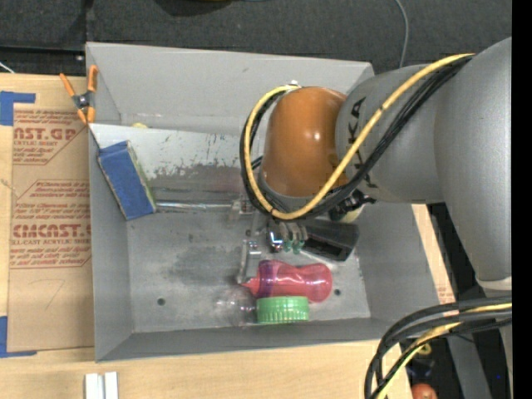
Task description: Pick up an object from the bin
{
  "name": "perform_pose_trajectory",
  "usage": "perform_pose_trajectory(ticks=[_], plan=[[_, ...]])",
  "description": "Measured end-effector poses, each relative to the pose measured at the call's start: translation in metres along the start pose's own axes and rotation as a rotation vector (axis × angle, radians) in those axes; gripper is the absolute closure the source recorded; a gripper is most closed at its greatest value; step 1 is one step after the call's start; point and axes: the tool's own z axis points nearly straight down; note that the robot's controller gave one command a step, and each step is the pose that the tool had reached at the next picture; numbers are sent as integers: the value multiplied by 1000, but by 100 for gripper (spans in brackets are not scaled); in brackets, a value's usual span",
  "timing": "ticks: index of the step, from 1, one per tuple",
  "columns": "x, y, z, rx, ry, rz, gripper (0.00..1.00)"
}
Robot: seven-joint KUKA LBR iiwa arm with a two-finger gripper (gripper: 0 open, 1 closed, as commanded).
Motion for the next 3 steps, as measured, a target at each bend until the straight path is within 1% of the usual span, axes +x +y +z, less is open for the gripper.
perform_pose_trajectory(ticks=[1,2,3], plan=[[50,-101,28,1,-9,-648,0],[33,-125,37,-1,-8,-434,100],[33,-125,37,-1,-8,-434,100]])
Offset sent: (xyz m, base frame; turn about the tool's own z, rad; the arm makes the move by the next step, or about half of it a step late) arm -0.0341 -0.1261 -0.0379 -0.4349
